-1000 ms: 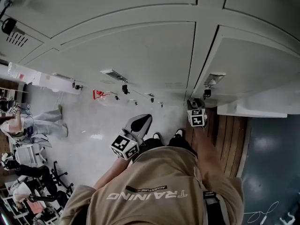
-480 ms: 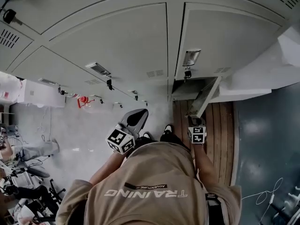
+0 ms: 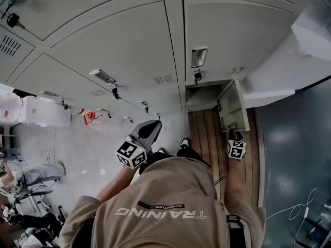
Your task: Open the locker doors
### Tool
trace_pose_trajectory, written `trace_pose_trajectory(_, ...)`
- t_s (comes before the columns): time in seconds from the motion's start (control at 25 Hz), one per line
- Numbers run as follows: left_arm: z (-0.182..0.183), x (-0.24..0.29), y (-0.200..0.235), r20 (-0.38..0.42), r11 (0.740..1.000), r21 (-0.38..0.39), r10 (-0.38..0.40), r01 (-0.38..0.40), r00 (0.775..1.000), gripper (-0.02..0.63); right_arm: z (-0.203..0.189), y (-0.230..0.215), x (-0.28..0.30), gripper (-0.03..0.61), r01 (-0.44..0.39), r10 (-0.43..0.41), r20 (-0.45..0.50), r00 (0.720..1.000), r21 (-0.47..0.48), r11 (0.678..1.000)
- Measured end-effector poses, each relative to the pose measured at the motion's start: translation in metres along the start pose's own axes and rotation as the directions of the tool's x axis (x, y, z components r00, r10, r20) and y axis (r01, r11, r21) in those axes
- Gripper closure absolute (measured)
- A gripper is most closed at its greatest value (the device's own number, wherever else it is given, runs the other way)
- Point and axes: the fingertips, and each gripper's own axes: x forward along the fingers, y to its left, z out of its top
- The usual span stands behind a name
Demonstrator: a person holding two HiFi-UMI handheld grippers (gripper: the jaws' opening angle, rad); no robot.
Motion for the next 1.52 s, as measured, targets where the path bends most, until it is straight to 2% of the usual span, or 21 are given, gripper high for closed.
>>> trace_pose_trajectory(0.2, 0.005, 0.001, -0.002, 0.033, 1.000, 0.002, 0.026, -0.027, 0.999, 0.607, -0.001, -0.018, 0.002, 0.456, 0.032, -0.032, 0.000, 0.999, 0.015, 0.999)
trace_pose_trajectory(0.4, 0.004, -0.018, 0.006, 0.026, 0.997, -0.014, 0.076, -0.076, 0.997, 0.607, -0.022, -0.017, -0.012, 0.456, 0.072, -0.074, 0.003, 0.997, 0.163, 0.984)
trace_pose_trajectory(0.48, -0.001, -0.029, 0.009, 0.014, 0.996, -0.020, 0.091, -0.091, 0.996, 0.607, -0.033, -0.006, -0.017, 0.456, 0.063, -0.061, -0.014, 0.998, 0.157, 0.986)
trace_pose_trajectory(0.52, -0.003, -0.033, 0.011, 0.012, 0.995, -0.023, 0.096, -0.095, 0.995, 0.607, -0.038, 0.002, -0.019, 0.459, 0.057, -0.054, -0.025, 0.998, 0.143, 0.988)
trace_pose_trajectory(0.64, -0.003, -0.049, 0.015, 0.032, 0.995, -0.027, 0.100, -0.099, 0.995, 0.607, -0.046, 0.031, -0.030, 0.553, 0.035, -0.031, -0.035, 0.999, 0.131, 0.991)
trace_pose_trajectory(0.72, 0.004, -0.066, 0.019, 0.062, 0.994, -0.022, 0.107, -0.106, 0.992, 0.607, -0.041, 0.060, -0.041, 0.566, 0.008, -0.005, -0.017, 1.000, 0.130, 0.991)
trace_pose_trajectory(0.84, 0.012, -0.102, 0.026, 0.091, 0.992, -0.027, 0.123, -0.121, 0.988, 0.607, -0.013, 0.120, -0.066, 0.568, -0.078, 0.074, 0.042, 0.996, 0.107, 0.991)
trace_pose_trajectory(0.92, 0.013, -0.129, 0.032, 0.094, 0.991, -0.028, 0.133, -0.130, 0.987, 0.607, 0.020, 0.169, -0.082, 0.568, -0.164, 0.157, 0.093, 0.983, 0.071, 0.984)
trace_pose_trajectory(1.0, 0.013, -0.154, 0.046, 0.092, 0.988, -0.026, 0.152, -0.150, 0.984, 0.607, 0.065, 0.225, -0.093, 0.568, -0.269, 0.259, 0.161, 0.952, 0.046, 0.962)
trace_pose_trajectory(1.08, 0.014, -0.174, 0.054, 0.102, 0.985, -0.024, 0.172, -0.170, 0.980, 0.607, 0.117, 0.279, -0.108, 0.568, -0.371, 0.358, 0.242, 0.902, 0.010, 0.928)
trace_pose_trajectory(1.12, 0.015, -0.173, 0.048, 0.108, 0.985, -0.023, 0.174, -0.173, 0.979, 0.607, 0.144, 0.291, -0.119, 0.568, -0.406, 0.397, 0.280, 0.874, -0.028, 0.914)
trace_pose_trajectory(1.16, 0.019, -0.158, 0.033, 0.114, 0.985, -0.019, 0.171, -0.169, 0.979, 0.607, 0.169, 0.285, -0.131, 0.568, -0.425, 0.425, 0.317, 0.848, -0.073, 0.902)
trace_pose_trajectory(1.24, 0.031, -0.091, -0.021, 0.118, 0.990, -0.008, 0.142, -0.143, 0.983, 0.607, 0.214, 0.224, -0.154, 0.568, -0.434, 0.451, 0.392, 0.802, -0.139, 0.890)
trace_pose_trajectory(1.32, 0.044, -0.024, -0.069, 0.110, 0.994, 0.002, 0.109, -0.110, 0.988, 0.607, 0.247, 0.161, -0.177, 0.568, -0.444, 0.463, 0.456, 0.760, -0.155, 0.882)
trace_pose_trajectory(1.36, 0.047, -0.013, -0.076, 0.108, 0.994, 0.008, 0.105, -0.106, 0.989, 0.607, 0.259, 0.157, -0.188, 0.568, -0.452, 0.471, 0.480, 0.740, -0.163, 0.877)
trace_pose_trajectory(1.4, 0.050, -0.022, -0.066, 0.113, 0.993, 0.016, 0.113, -0.115, 0.987, 0.607, 0.271, 0.179, -0.197, 0.568, -0.460, 0.484, 0.499, 0.719, -0.180, 0.869)
trace_pose_trajectory(1.44, 0.052, -0.050, -0.041, 0.128, 0.991, 0.024, 0.127, -0.131, 0.984, 0.607, 0.283, 0.225, -0.205, 0.568, -0.468, 0.504, 0.510, 0.697, -0.209, 0.859)
trace_pose_trajectory(1.52, 0.054, -0.141, 0.024, 0.166, 0.987, 0.035, 0.150, -0.158, 0.975, 0.607, 0.300, 0.352, -0.223, 0.568, -0.479, 0.556, 0.510, 0.656, -0.288, 0.829)
